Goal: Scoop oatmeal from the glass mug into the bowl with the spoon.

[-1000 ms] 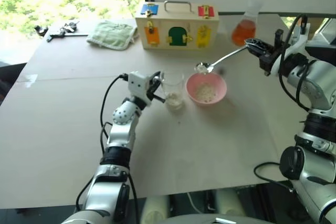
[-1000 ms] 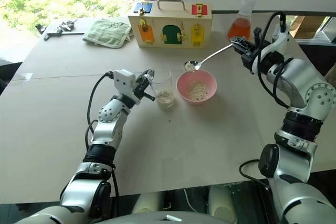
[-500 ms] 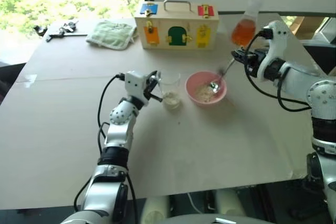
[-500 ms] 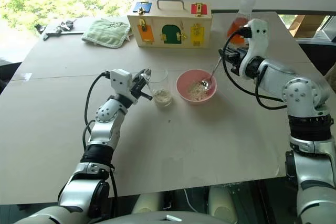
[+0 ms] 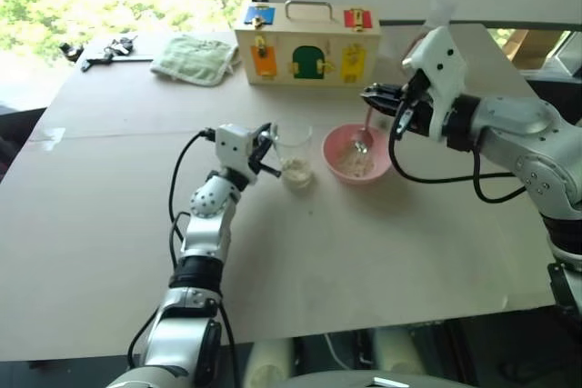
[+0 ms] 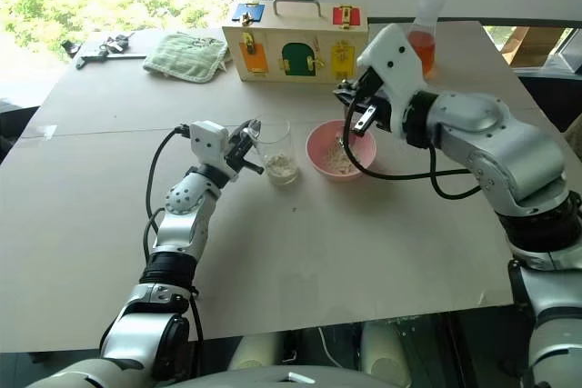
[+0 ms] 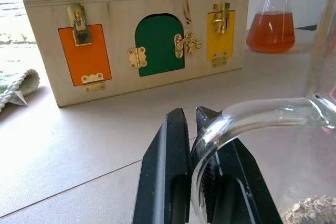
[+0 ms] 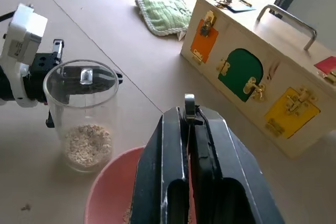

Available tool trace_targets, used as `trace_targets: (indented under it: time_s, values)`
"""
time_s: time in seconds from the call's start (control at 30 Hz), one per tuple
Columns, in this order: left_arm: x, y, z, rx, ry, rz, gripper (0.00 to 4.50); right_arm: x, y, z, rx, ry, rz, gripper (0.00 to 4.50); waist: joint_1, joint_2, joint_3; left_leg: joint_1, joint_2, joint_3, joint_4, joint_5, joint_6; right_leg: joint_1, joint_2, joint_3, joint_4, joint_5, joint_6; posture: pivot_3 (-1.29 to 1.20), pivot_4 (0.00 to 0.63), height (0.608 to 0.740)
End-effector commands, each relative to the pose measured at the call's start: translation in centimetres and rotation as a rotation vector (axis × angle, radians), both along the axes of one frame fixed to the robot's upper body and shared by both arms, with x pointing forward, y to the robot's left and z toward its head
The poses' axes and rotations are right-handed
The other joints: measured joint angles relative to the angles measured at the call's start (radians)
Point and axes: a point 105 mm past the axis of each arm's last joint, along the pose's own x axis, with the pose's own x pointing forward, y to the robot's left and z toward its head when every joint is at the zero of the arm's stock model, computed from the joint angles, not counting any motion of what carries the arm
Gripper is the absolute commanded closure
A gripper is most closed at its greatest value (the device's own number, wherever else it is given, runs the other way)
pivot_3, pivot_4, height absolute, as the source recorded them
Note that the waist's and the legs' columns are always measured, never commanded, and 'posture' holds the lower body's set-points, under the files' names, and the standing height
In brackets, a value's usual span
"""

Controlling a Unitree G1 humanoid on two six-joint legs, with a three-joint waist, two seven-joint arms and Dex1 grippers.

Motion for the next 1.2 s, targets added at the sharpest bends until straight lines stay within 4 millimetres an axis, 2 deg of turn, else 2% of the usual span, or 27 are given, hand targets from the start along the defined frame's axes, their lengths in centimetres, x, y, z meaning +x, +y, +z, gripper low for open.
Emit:
trace_targets:
  time_s: [0.03,0.17,0.27,0.33,0.4,0.5,0.63,0.8,0.97,1.07,1.17,1.2]
  values:
    - [0.0,0.3,-0.5,0.017,0.012,0.013,4.2,1.9,-3.4,1.8,0.288,0.089,-0.153,4.5,0.001,0.0,0.0,0.0,0.0,0.001,0.0,0.0,0.0,0.0,0.0,0.0,0.0,0.0,0.0,0.0,0.15,0.74]
    - [0.0,0.2,-0.6,0.017,0.014,0.013,4.2,3.3,-4.9,3.2,0.65,0.226,-0.196,4.5,0.0,0.001,0.0,0.0,0.0,0.003,0.0,0.0,0.0,0.0,0.0,0.0,0.0,0.0,0.0,0.0,0.15,0.74]
    - [0.0,0.2,-0.7,0.018,0.014,0.012,4.2,2.9,-3.7,5.2,0.81,0.284,-0.094,4.5,-0.002,0.002,0.001,0.0,0.0,0.004,0.0,0.0,-0.001,-0.001,0.0,0.0,0.001,0.0,0.0,0.0,0.15,0.74]
    - [-0.1,0.3,-0.6,0.018,0.013,0.015,4.2,2.1,-2.3,6.5,0.837,0.291,-0.017,4.5,-0.001,0.003,0.001,0.0,0.0,0.004,-0.001,0.0,-0.001,-0.001,0.0,0.0,0.001,0.0,0.0,0.0,0.15,0.74]
    - [-0.1,0.5,-0.7,0.019,0.011,0.023,4.2,1.2,-0.8,7.6,0.824,0.279,0.06,4.5,-0.001,0.002,0.001,0.0,0.0,0.005,-0.001,0.0,-0.001,-0.001,0.0,0.0,0.001,0.0,0.0,0.0,0.15,0.74]
    - [-0.2,1.0,-0.7,0.02,0.01,0.037,4.2,-0.4,1.7,8.1,0.76,0.278,0.168,4.5,-0.002,0.002,0.001,0.0,0.0,0.004,-0.001,0.0,-0.001,-0.001,0.0,0.001,0.001,0.0,0.0,0.0,0.15,0.74]
    - [-0.4,1.5,-0.7,0.021,0.006,0.055,4.2,-1.4,4.1,6.3,0.599,0.27,0.214,4.5,-0.003,0.002,0.001,0.0,0.0,0.003,-0.001,0.0,0.0,-0.001,0.0,0.001,0.001,0.0,0.0,0.0,0.15,0.74]
    - [-0.7,2.3,-0.5,0.021,0.0,0.082,4.2,-0.8,5.7,3.4,0.376,0.201,0.18,4.5,-0.005,0.002,0.001,0.0,0.0,0.001,0.0,0.0,0.0,-0.001,0.0,0.001,0.001,0.0,0.0,0.0,0.15,0.74]
    - [-1.2,3.1,-0.5,0.021,0.0,0.108,4.2,-0.3,7.3,2.5,0.297,0.141,0.192,4.5,-0.006,0.002,0.001,0.001,0.001,0.0,-0.001,0.0,0.0,-0.001,0.001,0.001,0.001,0.0,0.0,0.0,0.15,0.74]
    - [-1.6,3.8,-0.7,0.024,0.005,0.131,4.2,-0.7,8.5,2.7,0.279,0.117,0.247,4.5,-0.006,0.002,0.001,0.001,0.001,0.001,0.0,0.0,0.0,-0.001,0.0,0.001,0.001,0.0,0.0,0.0,0.15,0.74]
    - [-1.9,4.7,-0.8,0.028,0.01,0.162,4.28,-1.2,9.3,3.2,0.287,0.096,0.302,3.47,-0.008,0.002,0.001,0.001,0.001,0.0,0.0,0.0,-0.001,-0.001,0.0,0.001,0.001,0.0,0.0,0.0,0.15,0.74]
    - [-2.0,5.1,-0.9,0.028,0.013,0.177,4.28,-1.2,9.3,3.5,0.299,0.083,0.302,2.97,-0.008,0.002,0.001,0.001,0.001,0.0,0.0,0.0,-0.001,-0.001,0.0,0.001,0.002,0.0,0.0,0.0,0.15,0.74]
